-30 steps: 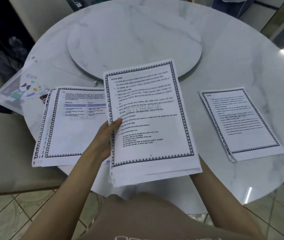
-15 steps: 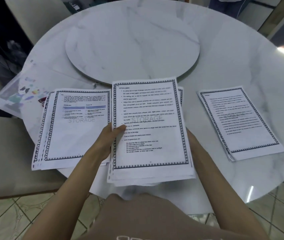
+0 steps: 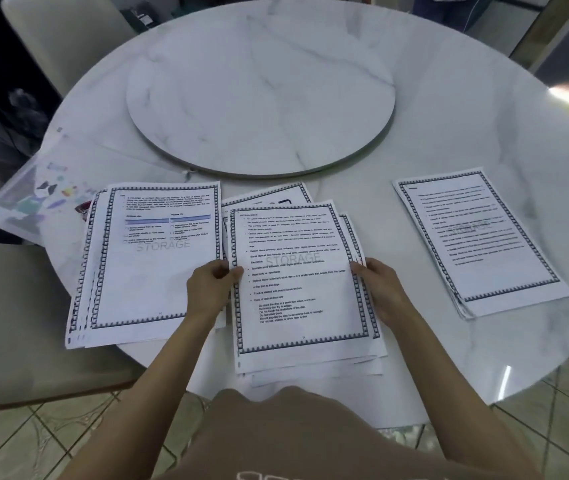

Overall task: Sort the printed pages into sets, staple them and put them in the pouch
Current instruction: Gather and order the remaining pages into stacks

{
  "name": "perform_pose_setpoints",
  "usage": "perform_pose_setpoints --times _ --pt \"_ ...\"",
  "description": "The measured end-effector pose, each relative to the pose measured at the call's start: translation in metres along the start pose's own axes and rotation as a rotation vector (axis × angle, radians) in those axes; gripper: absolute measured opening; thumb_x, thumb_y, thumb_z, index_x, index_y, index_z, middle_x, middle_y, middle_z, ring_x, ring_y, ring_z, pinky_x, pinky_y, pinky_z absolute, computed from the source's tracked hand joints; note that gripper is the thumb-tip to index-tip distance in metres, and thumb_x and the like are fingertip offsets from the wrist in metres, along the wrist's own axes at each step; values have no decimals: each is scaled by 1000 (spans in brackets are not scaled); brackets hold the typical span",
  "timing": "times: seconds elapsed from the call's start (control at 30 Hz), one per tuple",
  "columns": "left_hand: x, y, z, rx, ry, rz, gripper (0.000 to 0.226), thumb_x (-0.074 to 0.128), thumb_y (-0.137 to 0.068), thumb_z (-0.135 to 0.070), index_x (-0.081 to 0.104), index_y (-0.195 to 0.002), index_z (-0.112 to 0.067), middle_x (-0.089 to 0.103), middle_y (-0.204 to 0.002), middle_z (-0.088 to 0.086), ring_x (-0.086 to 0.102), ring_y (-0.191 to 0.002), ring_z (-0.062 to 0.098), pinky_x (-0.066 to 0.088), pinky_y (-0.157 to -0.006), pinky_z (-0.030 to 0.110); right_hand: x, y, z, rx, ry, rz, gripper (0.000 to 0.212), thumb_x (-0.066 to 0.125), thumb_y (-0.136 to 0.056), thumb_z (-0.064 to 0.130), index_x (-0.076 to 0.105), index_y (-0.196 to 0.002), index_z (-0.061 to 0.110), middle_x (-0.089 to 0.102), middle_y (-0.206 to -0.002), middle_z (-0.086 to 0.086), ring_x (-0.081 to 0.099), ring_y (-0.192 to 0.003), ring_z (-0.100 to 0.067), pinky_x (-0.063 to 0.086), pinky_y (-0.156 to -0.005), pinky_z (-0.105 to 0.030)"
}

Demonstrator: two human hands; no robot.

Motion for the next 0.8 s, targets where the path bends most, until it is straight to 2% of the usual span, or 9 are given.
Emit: perform_pose_setpoints --times 0.1,0.17,0.23,0.3,0.37,0.53,0.6,0.7,0.8 --pt "-8 -4 0 -9 -1 -50 10 67 -84 -21 64 -89 -13 63 -83 7 54 -73 23 50 -71 27 1 1 2 -1 -17 -15 5 58 -89 14 64 -90 12 70 -85 -4 67 -68 -14 56 -56 -21" --pt "-10 -8 4 -34 -16 -52 24 69 -83 -20 65 -103 -8 65 -89 7 58 -74 22 52 -79 29 1 2 2 -14 -11 -22 11 59 -89 13 64 -95 5 69 -86 -8 66 -73 -20 58 -66 -28" --pt "-13 -10 7 -40 -13 -47 22 69 -82 -15 65 -102 -6 65 -79 3 59 -59 15 54 -68 18 0 1 -1 -12 -6 -33 16 60 -89 14 63 -98 1 68 -89 -12 65 -77 -24 56 -75 -34" --pt "-15 -11 11 -63 0 -43 19 69 -82 -11 67 -98 -2 64 -72 1 58 -53 14 56 -71 24 -2 1 -3 -7 -15 -48 16 61 -88 14 63 -98 1 68 -89 -13 65 -78 -24 56 -78 -36" --pt "-15 -13 15 -92 27 -20 20 69 -81 -11 67 -99 -1 65 -72 2 59 -58 19 56 -80 36 -4 1 -6 -9 -7 -64 19 62 -88 14 62 -98 -2 68 -89 -15 64 -79 -25 55 -81 -39" --pt "-9 -13 15 -114 43 63 31 71 -80 -27 62 -99 -3 64 -85 11 56 -67 23 52 -76 38 -1 2 -9 -9 -34 -52 18 63 -87 14 62 -98 0 70 -82 -8 68 -64 -13 58 -62 -24" --pt "-11 -15 16 -117 58 61 33 73 -78 -26 64 -97 -2 67 -93 17 58 -74 25 53 -79 40 2 3 -9 -7 -45 -43 15 63 -87 14 63 -98 3 70 -84 -6 68 -65 -12 58 -61 -23" --pt "-17 -15 13 -102 81 65 21 73 -78 -22 66 -89 -6 69 -93 16 62 -78 26 54 -79 37 5 4 -8 -5 -52 -48 11 63 -87 14 63 -95 7 70 -84 -6 68 -67 -12 57 -60 -23" --pt "-31 -19 7 -61 72 30 23 72 -80 -22 67 -94 -4 68 -88 12 60 -76 24 50 -67 25 5 5 -7 -14 -32 -66 7 63 -87 17 63 -89 10 69 -84 -7 66 -71 -19 56 -67 -28"
Point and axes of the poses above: each hand's wrist, its own y-axis away from the middle knuckle, its own x-axis out of the palm, z = x × y, the point moved 7 cm from there along -y, towards the middle knuckle
